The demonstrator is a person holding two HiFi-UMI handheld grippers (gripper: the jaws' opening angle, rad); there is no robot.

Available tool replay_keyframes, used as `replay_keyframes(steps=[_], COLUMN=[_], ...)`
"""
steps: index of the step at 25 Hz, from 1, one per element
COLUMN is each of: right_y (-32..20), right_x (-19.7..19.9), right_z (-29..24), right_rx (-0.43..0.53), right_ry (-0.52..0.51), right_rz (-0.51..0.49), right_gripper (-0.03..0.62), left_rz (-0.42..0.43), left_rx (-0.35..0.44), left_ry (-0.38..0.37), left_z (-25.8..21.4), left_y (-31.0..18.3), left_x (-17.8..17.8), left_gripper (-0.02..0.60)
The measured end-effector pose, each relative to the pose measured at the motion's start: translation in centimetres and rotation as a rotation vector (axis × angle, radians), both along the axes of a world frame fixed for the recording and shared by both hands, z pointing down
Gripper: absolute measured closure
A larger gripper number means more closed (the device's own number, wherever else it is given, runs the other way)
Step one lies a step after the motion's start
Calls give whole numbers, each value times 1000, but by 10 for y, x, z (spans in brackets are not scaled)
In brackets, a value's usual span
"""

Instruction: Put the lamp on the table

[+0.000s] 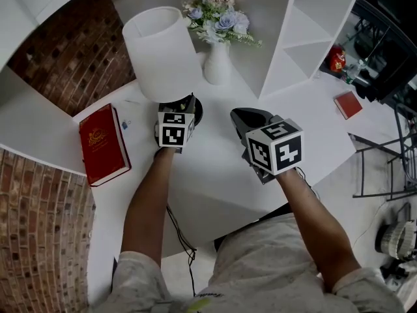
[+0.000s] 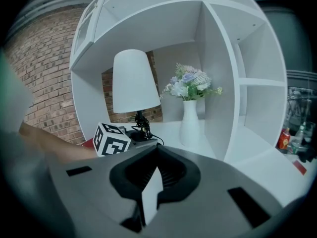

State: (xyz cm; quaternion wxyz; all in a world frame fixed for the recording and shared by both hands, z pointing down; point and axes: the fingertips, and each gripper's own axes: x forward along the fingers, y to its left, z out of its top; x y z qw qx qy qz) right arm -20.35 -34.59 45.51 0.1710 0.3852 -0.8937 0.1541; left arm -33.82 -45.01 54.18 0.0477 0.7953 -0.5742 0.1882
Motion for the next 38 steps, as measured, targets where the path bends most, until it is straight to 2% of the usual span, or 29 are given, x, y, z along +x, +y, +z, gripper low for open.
replay_keyframes(steps=[14, 23, 27, 32, 38], right_y=[30, 46, 49, 54, 63], right_x=[4, -8, -13, -20, -24], right_z=[-17, -22, -28, -36, -44], right_rx=[-13, -31, -12, 49, 78], right_ry=[-46, -73, -64, 0, 6], right_rz=[16, 7, -19, -86, -117], right_gripper=[589, 589, 589, 589, 589], left_rz=[-64, -85, -88, -89, -89], left_rx=[-52, -67, -43, -28, -13], left_ry=[-23, 7, 9, 16, 4], left_z=[-6, -25, -41, -63, -86], left_y=[35, 81, 99, 123, 146], left_x=[-13, -18, -14, -12, -11], left_gripper=[423, 428, 431, 443, 453])
